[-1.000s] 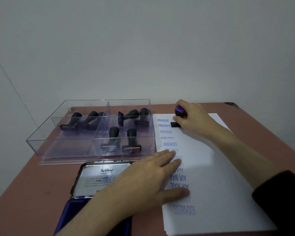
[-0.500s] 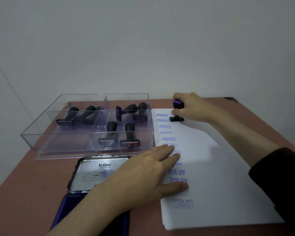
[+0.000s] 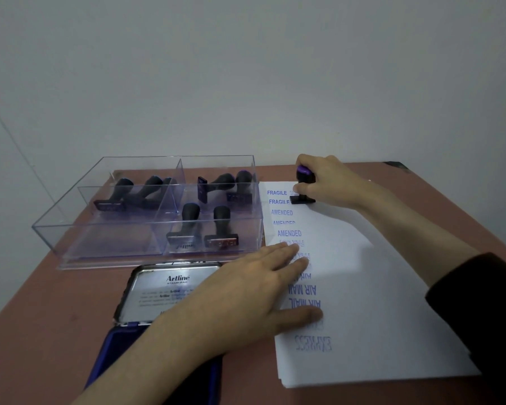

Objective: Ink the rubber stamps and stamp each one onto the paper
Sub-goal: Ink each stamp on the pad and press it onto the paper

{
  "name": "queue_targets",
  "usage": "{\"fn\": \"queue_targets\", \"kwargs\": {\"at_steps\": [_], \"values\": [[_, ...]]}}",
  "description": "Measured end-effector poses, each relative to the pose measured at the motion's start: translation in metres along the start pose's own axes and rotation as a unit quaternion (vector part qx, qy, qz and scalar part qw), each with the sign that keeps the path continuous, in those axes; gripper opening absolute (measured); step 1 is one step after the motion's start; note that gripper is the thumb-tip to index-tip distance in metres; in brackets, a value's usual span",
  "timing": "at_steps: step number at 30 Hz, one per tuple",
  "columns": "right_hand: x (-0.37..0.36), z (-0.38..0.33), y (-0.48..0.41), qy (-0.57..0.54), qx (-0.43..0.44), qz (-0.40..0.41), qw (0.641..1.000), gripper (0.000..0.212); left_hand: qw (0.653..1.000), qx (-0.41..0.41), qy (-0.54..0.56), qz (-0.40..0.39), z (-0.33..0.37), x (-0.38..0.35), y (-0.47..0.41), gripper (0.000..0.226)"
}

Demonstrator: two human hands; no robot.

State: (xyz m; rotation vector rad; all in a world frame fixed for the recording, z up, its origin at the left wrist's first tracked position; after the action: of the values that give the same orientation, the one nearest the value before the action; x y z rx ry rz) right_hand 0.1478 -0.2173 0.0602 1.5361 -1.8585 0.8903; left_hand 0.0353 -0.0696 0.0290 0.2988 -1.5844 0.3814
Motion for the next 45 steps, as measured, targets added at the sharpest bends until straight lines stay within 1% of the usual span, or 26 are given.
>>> {"fn": "queue_targets", "kwargs": {"at_steps": [5, 9, 10, 13, 15, 17, 18, 20, 23, 27, 29, 32, 35, 37, 38, 41, 45], "values": [[0.001, 0.000, 0.002, -0.008, 0.008, 0.011, 1.000, 0.026, 1.000, -0.004, -0.008, 0.001, 0.001, -0.001, 0.000, 0.074], [0.000, -0.004, 0.006, -0.012, 0.022, 0.026, 0.999, 0.015, 1.000, -0.008, -0.016, 0.018, 0.001, 0.001, 0.000, 0.073], [-0.001, -0.004, 0.007, -0.011, 0.023, 0.030, 0.999, 0.014, 0.999, -0.008, -0.016, 0.029, 0.001, 0.003, 0.000, 0.072], [-0.001, -0.005, 0.010, -0.018, 0.023, 0.038, 0.999, 0.016, 0.994, -0.021, -0.015, 0.106, 0.006, 0.025, 0.005, 0.067], [-0.001, -0.004, 0.010, -0.023, 0.017, 0.036, 0.999, 0.017, 0.994, -0.008, 0.012, 0.108, 0.002, 0.032, 0.013, 0.066], [0.000, -0.001, 0.010, -0.024, 0.007, 0.036, 0.999, 0.017, 0.991, 0.000, 0.029, 0.132, -0.005, 0.043, 0.025, 0.065], [0.002, 0.000, 0.012, -0.038, 0.001, 0.047, 0.998, 0.016, 0.990, 0.008, 0.033, 0.140, -0.009, 0.050, 0.033, 0.063], [0.011, 0.005, 0.016, -0.109, -0.005, 0.101, 0.989, 0.015, 0.987, 0.036, 0.042, 0.153, -0.026, 0.055, 0.047, 0.056], [0.025, 0.003, 0.027, -0.249, -0.003, 0.178, 0.952, 0.015, 0.976, 0.109, 0.048, 0.182, -0.060, 0.054, 0.070, 0.047], [0.031, -0.023, 0.050, -0.376, 0.006, 0.205, 0.904, 0.019, 0.955, 0.214, 0.031, 0.202, -0.104, 0.044, 0.101, 0.046], [0.027, -0.043, 0.066, -0.411, 0.017, 0.198, 0.890, 0.017, 0.947, 0.248, 0.020, 0.201, -0.117, 0.039, 0.112, 0.042], [0.015, -0.077, 0.091, -0.434, 0.039, 0.171, 0.884, 0.012, 0.937, 0.286, 0.013, 0.203, -0.128, 0.033, 0.123, 0.032], [-0.004, -0.110, 0.114, -0.440, 0.066, 0.122, 0.887, 0.009, 0.929, 0.303, 0.015, 0.212, -0.133, 0.028, 0.128, 0.025], [-0.025, -0.128, 0.125, -0.433, 0.074, 0.077, 0.895, 0.012, 0.925, 0.308, 0.026, 0.223, -0.132, 0.028, 0.131, 0.018], [-0.037, -0.138, 0.129, -0.418, 0.082, 0.055, 0.903, 0.013, 0.923, 0.310, 0.029, 0.225, -0.131, 0.029, 0.131, 0.017], [-0.071, -0.161, 0.140, -0.325, 0.120, 0.007, 0.938, 0.013, 0.924, 0.306, 0.029, 0.226, -0.129, 0.027, 0.132, 0.017], [-0.099, -0.179, 0.148, -0.234, 0.152, -0.022, 0.960, 0.015, 0.926, 0.301, 0.033, 0.226, -0.129, 0.025, 0.133, 0.020]]}}
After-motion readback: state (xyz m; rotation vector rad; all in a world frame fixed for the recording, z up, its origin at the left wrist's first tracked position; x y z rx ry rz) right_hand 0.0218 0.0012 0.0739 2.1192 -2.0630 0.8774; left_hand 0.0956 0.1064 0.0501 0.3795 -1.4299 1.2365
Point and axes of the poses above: each hand's wrist, its own y-axis away from the middle knuckle, its own x-axis out of the back of the hand, z = x × y, the point moved 10 cm from there along -y, towards the middle knuckle, and after that the axes turned 13 degrees about -y, right-handed, at the moved point
